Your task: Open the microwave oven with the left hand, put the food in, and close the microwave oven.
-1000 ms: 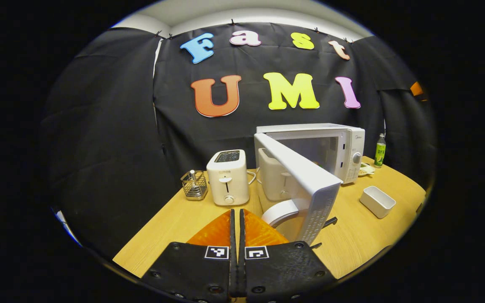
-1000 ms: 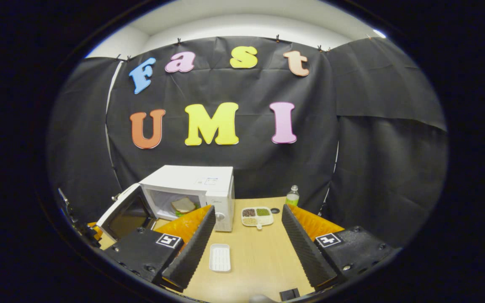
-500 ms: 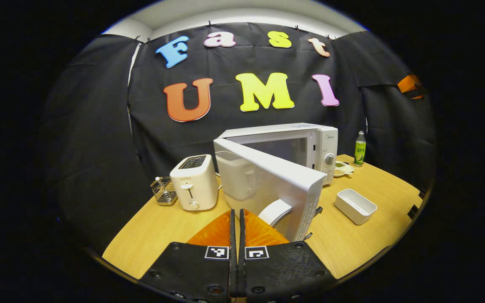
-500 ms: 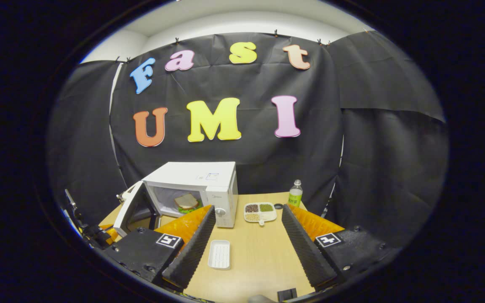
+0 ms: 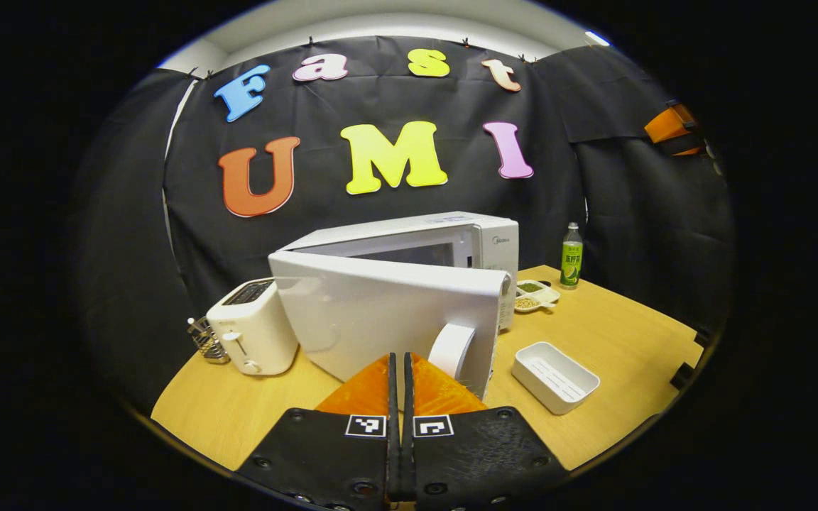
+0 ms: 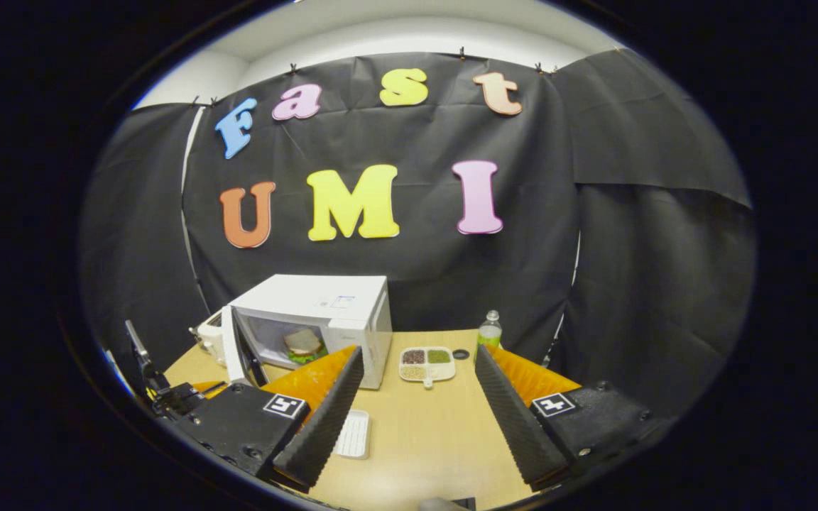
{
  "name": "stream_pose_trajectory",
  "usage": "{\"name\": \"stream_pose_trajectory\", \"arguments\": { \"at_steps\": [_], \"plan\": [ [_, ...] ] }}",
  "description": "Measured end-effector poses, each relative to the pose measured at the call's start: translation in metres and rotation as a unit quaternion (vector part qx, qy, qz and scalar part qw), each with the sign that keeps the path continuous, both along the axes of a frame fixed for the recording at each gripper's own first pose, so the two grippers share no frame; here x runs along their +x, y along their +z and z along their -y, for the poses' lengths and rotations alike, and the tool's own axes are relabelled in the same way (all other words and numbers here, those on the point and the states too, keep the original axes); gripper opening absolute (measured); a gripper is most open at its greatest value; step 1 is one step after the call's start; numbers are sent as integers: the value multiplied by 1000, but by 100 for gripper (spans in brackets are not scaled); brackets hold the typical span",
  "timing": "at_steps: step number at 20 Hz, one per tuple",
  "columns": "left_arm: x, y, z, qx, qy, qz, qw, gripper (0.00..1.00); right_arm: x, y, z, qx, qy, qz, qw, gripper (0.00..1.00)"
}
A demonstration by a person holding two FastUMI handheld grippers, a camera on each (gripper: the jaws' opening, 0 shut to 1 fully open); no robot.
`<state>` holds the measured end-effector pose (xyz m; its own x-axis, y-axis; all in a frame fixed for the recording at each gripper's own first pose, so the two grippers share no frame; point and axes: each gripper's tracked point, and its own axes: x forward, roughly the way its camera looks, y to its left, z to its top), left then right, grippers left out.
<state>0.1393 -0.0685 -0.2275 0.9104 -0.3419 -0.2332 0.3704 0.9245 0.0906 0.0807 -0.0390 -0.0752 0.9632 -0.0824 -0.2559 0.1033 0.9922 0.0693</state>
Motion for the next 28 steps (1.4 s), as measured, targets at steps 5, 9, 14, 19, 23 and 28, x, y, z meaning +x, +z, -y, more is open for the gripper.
{"name": "stream_pose_trajectory", "arguments": {
  "at_steps": [5,9,14,19,23,28],
  "plan": [
    [29,1,43,1,-19,5,1000,0,10,0,20,0,-2,-6,1000,92],
    [57,-3,66,-2,-21,3,1000,0,19,0,28,-5,-1,-5,1000,92],
    [92,-1,90,-8,-20,8,1000,0,28,-2,33,-8,4,-10,1000,92],
    [120,-4,106,-12,-18,7,1000,0,37,-8,36,-3,7,-17,1000,92],
    [139,-7,114,-15,-13,4,1000,0,43,-10,42,-5,5,-20,1000,92],
    [159,-9,120,-25,4,0,1000,0,52,-16,43,-1,5,-27,1000,92]
  ]
}}
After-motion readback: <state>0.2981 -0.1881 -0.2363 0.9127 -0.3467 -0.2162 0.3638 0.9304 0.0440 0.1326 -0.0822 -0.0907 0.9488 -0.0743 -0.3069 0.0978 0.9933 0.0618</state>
